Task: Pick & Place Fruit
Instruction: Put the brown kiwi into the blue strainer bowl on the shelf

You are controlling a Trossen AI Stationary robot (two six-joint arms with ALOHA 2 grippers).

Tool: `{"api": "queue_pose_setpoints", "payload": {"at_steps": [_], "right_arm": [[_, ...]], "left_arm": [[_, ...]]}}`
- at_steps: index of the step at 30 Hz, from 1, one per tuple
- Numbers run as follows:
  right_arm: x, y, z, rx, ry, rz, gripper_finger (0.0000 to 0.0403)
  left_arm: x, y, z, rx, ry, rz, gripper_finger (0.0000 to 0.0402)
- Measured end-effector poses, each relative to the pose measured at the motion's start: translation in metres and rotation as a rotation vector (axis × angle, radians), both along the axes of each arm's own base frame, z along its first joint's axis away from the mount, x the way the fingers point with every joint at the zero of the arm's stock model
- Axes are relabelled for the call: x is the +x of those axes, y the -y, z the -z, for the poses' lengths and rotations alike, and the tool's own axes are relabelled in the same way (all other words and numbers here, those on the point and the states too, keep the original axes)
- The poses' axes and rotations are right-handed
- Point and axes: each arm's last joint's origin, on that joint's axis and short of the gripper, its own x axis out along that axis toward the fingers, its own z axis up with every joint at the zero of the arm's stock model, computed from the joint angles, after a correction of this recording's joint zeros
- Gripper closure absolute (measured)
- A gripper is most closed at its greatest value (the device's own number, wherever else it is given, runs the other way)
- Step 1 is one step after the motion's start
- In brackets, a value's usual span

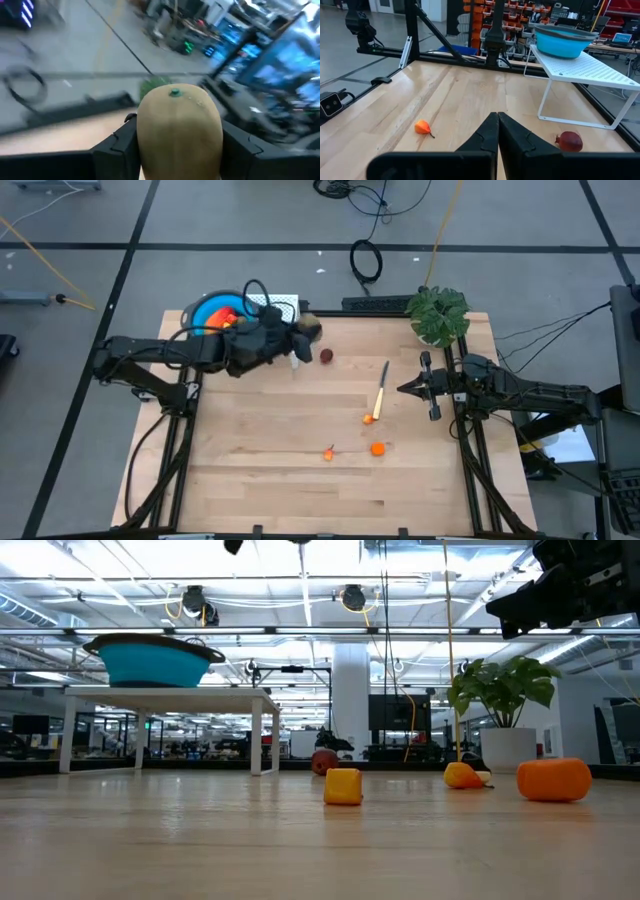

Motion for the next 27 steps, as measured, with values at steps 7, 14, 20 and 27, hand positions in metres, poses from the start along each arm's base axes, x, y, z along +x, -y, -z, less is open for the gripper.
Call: {"api": "queue_pose_setpoints", "payload": {"at_steps": [7,14,20,27], "right_arm": [[0.0,0.0,0.0,-0.053,0.007,-0.005,0.0403],[0.0,0.0,0.0,-0.059,0.008,-0.006,0.0403],[0.0,0.0,0.0,-0.059,0.007,-0.005,0.0403],[0.0,0.0,0.0,-0.059,0.007,-0.004,0.0403]], "left_arm": [[-0.022,-0.015,0.0,0.212,-0.262,-0.19,0.0216],[-0.038,-0.04,0.01,0.318,-0.544,-0.335,0.0215],[-0.056,-0.073,0.024,0.243,-0.718,-0.436,0.0215],[-0.092,-0.109,0.04,-0.087,-0.723,-0.571,0.0215]]}}
